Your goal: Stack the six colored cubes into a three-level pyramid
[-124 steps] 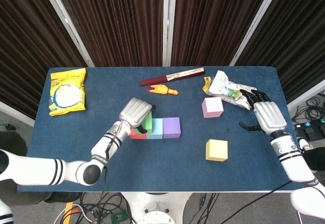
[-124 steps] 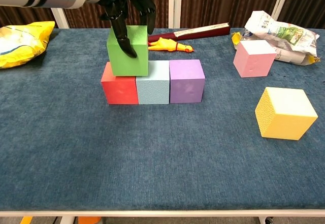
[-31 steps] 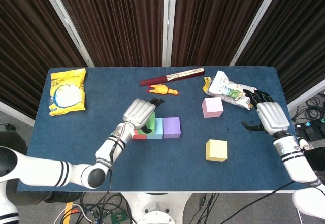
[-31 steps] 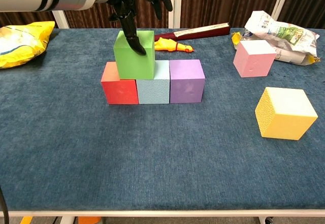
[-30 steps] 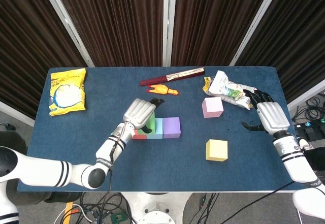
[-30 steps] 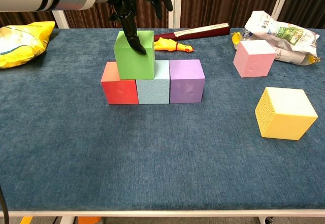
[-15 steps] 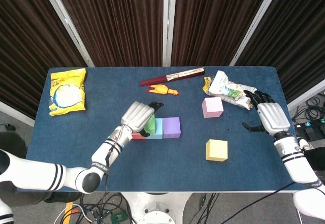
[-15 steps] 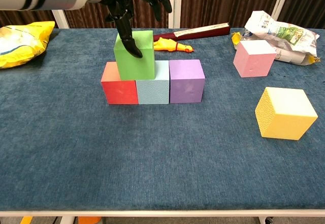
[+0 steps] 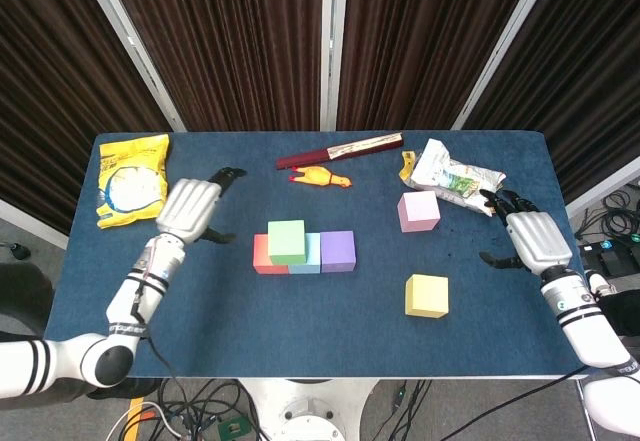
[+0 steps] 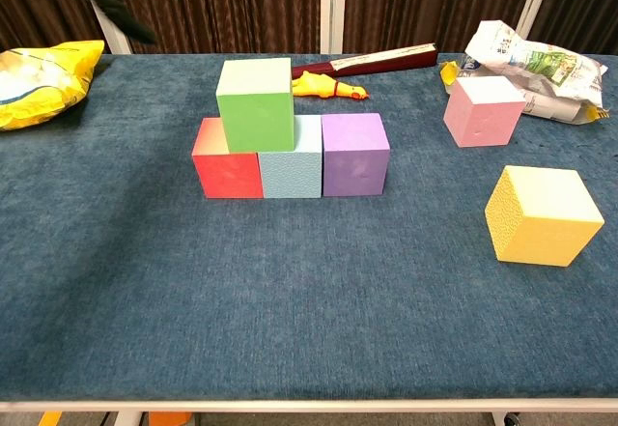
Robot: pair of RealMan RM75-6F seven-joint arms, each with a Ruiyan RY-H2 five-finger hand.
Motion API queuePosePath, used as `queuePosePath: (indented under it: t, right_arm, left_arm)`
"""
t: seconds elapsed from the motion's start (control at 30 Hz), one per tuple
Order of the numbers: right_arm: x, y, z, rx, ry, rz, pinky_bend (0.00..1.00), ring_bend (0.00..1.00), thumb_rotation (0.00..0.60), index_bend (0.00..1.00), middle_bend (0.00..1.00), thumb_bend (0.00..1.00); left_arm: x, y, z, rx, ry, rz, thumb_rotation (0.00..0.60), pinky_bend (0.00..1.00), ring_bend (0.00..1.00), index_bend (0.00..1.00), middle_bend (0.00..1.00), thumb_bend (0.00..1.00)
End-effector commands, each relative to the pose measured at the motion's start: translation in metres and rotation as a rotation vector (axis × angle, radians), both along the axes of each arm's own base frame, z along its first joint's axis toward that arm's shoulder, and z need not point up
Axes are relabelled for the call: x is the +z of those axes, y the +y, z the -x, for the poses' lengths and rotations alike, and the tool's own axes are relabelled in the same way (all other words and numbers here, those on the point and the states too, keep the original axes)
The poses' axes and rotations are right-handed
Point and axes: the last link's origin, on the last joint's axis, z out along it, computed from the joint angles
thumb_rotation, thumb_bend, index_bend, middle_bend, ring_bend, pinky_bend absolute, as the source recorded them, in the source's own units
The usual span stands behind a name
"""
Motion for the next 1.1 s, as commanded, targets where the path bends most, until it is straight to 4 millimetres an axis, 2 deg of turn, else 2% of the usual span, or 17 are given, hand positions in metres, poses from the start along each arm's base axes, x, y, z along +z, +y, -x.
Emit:
queuePosePath:
  t: [0.03, 0.13, 0.23, 0.3, 0.4, 0.5, 0.63, 0.73, 0.9, 1.1]
  right_arm:
    - [-0.004, 0.01, -0.006, 0.023, -0.003, -0.062, 0.16, 0.06, 0.6, 0.0, 0.22, 0.15]
    - [-0.001, 0.01, -0.006, 0.046, 0.025, -0.037, 0.16, 0.06, 0.6, 0.0, 0.23, 0.15]
    - [-0.004, -0.002, -0.005, 0.062, 0.069, -0.005, 0.16, 0.06, 0.6, 0.0, 0.22, 0.15]
    - [-0.01, -0.01, -0.006, 0.067, 0.09, -0.014, 0.16, 0.06, 0.6, 0.0, 0.21, 0.15]
    - [-0.022, -0.031, -0.015, 0.089, 0.123, -0.028, 0.16, 0.06, 0.6, 0.0, 0.2, 0.13]
    - [-0.035, -0.049, -0.025, 0.112, 0.139, -0.039, 0.16, 0.05, 0.6, 0.0, 0.19, 0.11]
    - [-0.057, -0.071, -0.04, 0.148, 0.184, -0.065, 0.16, 0.05, 0.6, 0.0, 0.18, 0.1]
    - [-0.072, -0.081, -0.047, 0.168, 0.239, -0.061, 0.12, 0.03, 0.6, 0.0, 0.18, 0.1]
    - [-0.096, -0.085, -0.048, 0.182, 0.315, -0.052, 0.03, 0.0, 0.6, 0.0, 0.18, 0.1]
    - [-0.114, -0.085, -0.047, 0.187, 0.358, -0.047, 0.01, 0.0, 0.6, 0.0, 0.18, 0.1]
  left_arm:
    - [0.019, 0.001, 0.04, 0.058, 0.019, -0.085, 0.6, 0.58, 0.47, 0.19, 0.19, 0.0]
    - [0.021, 0.001, 0.06, 0.092, 0.035, -0.088, 0.6, 0.54, 0.45, 0.21, 0.19, 0.0]
    - [0.019, -0.003, 0.081, 0.134, 0.047, -0.075, 0.6, 0.53, 0.42, 0.21, 0.19, 0.0]
    - [0.017, -0.006, 0.087, 0.145, 0.048, -0.065, 0.6, 0.5, 0.37, 0.21, 0.19, 0.0]
    - [0.013, -0.011, 0.094, 0.151, 0.053, -0.038, 0.6, 0.41, 0.25, 0.21, 0.2, 0.0]
    - [0.01, -0.015, 0.097, 0.151, 0.057, -0.025, 0.6, 0.35, 0.18, 0.21, 0.2, 0.0]
    - [0.008, -0.02, 0.1, 0.155, 0.052, -0.004, 0.6, 0.34, 0.17, 0.21, 0.2, 0.0]
    - [0.008, -0.023, 0.102, 0.16, 0.045, 0.01, 0.6, 0.33, 0.17, 0.21, 0.2, 0.0]
    - [0.008, -0.026, 0.107, 0.174, 0.02, 0.028, 0.6, 0.33, 0.17, 0.21, 0.2, 0.0]
    - [0.009, -0.026, 0.112, 0.186, -0.006, 0.043, 0.6, 0.33, 0.17, 0.21, 0.2, 0.0]
